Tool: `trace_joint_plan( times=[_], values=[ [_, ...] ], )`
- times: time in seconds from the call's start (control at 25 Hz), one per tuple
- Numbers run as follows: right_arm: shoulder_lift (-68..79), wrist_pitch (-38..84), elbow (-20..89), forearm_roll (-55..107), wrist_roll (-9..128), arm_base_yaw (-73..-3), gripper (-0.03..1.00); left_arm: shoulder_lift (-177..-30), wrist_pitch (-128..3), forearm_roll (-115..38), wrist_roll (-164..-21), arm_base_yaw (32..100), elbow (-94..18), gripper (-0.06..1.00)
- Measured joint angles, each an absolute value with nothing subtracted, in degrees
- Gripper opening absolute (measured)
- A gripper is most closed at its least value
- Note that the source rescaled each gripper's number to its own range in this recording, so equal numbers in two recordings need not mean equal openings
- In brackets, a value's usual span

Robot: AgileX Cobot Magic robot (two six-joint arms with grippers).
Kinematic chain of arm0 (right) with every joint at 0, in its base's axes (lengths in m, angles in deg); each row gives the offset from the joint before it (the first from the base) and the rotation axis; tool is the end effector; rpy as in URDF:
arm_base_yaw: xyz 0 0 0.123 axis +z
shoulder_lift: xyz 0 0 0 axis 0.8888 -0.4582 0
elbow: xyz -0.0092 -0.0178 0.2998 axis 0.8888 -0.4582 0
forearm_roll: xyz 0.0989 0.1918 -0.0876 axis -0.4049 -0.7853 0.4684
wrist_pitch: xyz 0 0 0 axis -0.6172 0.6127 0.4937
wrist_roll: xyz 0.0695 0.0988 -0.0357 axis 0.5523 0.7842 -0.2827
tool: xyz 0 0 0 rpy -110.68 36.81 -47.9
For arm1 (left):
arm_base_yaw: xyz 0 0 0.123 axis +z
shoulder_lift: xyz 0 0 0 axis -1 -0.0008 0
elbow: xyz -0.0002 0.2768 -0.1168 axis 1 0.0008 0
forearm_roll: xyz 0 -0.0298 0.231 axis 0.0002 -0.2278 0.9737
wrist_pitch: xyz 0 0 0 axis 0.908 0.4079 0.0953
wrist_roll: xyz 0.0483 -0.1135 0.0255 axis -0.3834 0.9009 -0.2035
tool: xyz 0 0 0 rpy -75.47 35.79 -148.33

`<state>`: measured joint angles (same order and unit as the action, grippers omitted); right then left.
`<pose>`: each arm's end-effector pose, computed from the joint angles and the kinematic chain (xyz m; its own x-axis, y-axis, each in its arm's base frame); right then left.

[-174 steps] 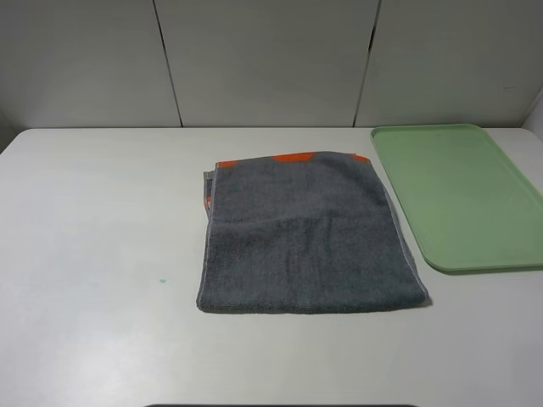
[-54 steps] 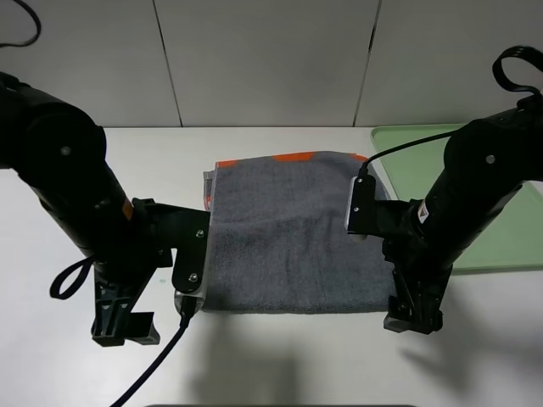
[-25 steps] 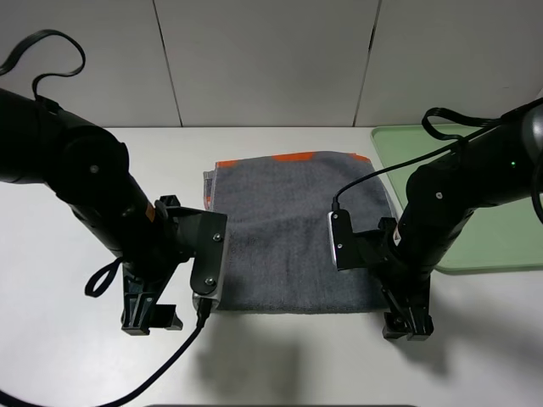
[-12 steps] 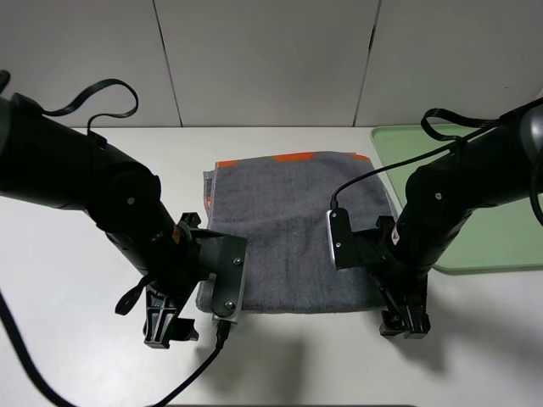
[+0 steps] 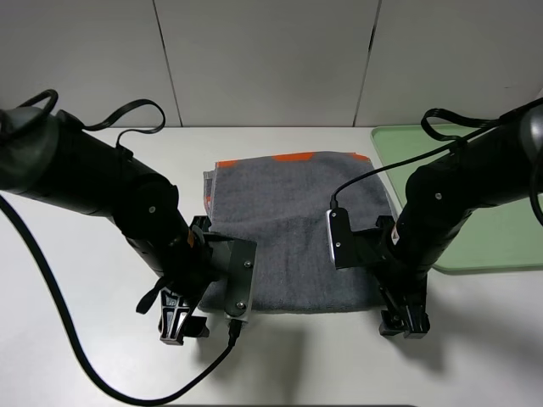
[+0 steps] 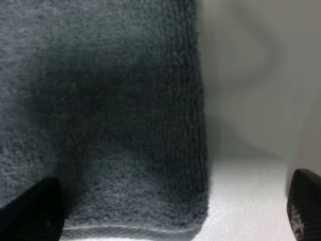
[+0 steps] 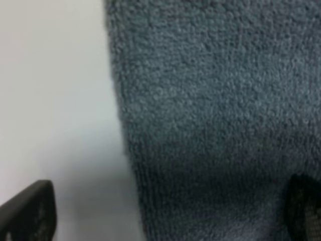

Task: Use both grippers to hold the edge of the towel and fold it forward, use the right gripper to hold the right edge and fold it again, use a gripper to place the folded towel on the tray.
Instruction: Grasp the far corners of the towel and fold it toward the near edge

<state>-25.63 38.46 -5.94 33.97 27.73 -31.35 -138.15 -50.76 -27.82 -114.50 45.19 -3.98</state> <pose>0.2236 0.1364 0.0890 -0.0680 -0.9961 -0.0571 -0.9941 0.0724 -0.0803 0.2191 -0.2199 0.0920 0.1500 0.9701 -0.1909 0.9682 -0.1050 0.2270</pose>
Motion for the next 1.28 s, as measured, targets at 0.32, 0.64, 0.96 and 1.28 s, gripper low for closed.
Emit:
trace_joint_plan(
  times=[0.32, 0.64, 0.96, 1.28],
  values=[
    [-25.63, 38.29, -5.94, 33.97, 27.71, -31.35, 1.0, -138.99, -50.92, -28.13, -114.53, 45.19, -4.36, 0.79],
    [-25.63, 38.29, -5.94, 33.97, 27.71, -31.35, 1.0, -139.16, -51.67, -28.31, -114.53, 45.19, -4.36, 0.51],
    [-25.63, 37.25, -5.94, 33.97, 27.71, -31.35, 0.66, -139.4, -52.23, -28.25, -114.53, 45.19, -4.46, 0.2],
    [-25.68, 36.12, -5.74, 33.64, 27.71, -31.35, 0.12, -139.4, -52.3, -28.14, -114.53, 45.19, -4.46, 0.01]
  ],
)
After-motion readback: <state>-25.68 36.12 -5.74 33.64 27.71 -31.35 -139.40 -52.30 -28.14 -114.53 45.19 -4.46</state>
